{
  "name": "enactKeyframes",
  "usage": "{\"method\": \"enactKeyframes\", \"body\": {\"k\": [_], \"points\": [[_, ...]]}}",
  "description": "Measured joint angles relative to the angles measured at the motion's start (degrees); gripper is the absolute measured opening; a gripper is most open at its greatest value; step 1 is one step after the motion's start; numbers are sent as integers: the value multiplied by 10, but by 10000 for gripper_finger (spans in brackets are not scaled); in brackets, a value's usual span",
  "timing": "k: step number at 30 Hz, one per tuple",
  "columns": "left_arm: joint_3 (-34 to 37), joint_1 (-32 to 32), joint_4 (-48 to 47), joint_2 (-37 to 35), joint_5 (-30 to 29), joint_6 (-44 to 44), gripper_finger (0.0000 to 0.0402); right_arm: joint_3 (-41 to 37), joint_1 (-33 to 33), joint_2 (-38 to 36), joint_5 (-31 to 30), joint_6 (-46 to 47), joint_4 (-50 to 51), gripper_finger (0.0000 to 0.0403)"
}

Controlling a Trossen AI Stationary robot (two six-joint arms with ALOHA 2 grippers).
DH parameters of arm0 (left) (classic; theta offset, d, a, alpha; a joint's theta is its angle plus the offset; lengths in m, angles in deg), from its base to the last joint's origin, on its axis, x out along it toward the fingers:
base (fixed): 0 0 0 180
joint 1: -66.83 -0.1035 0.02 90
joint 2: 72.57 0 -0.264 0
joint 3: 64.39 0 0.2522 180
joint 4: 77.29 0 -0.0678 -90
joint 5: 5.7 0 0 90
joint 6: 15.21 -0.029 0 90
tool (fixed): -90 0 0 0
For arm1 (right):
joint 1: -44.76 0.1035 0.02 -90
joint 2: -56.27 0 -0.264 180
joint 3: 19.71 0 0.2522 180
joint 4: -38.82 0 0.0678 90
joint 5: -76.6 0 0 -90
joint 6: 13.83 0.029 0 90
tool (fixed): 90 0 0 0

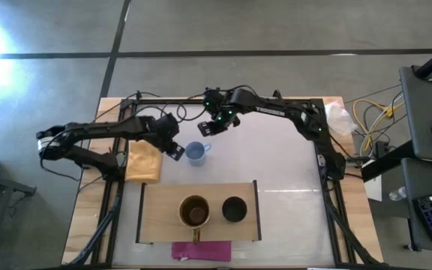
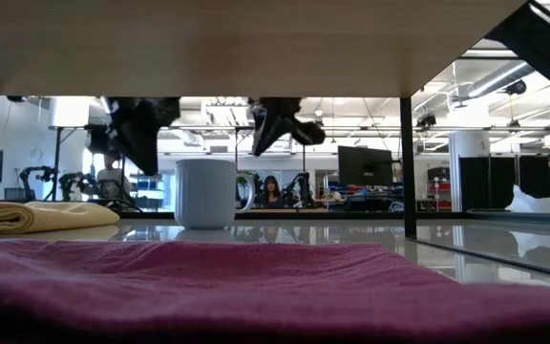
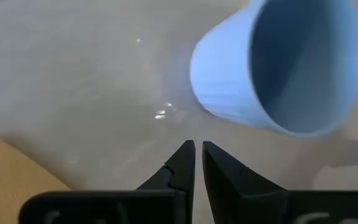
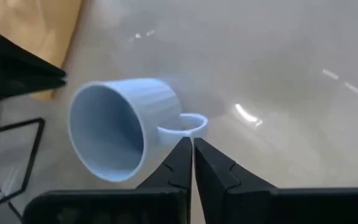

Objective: Stack small to large cups/mugs on shelf
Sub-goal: Put the light blue mug on the shelf

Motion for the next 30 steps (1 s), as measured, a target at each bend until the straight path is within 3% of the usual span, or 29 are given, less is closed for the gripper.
{"method": "enactKeyframes", "body": {"k": [9,21,30], "points": [[21,27,22,-44,7,97,16,0,-4,42,27,-59,-7,9],[24,68,99,32,42,147,16,0,-9,67,36,-83,-55,9],[24,65,135,66,4,147,16,0,2,74,61,-107,-35,9]]}}
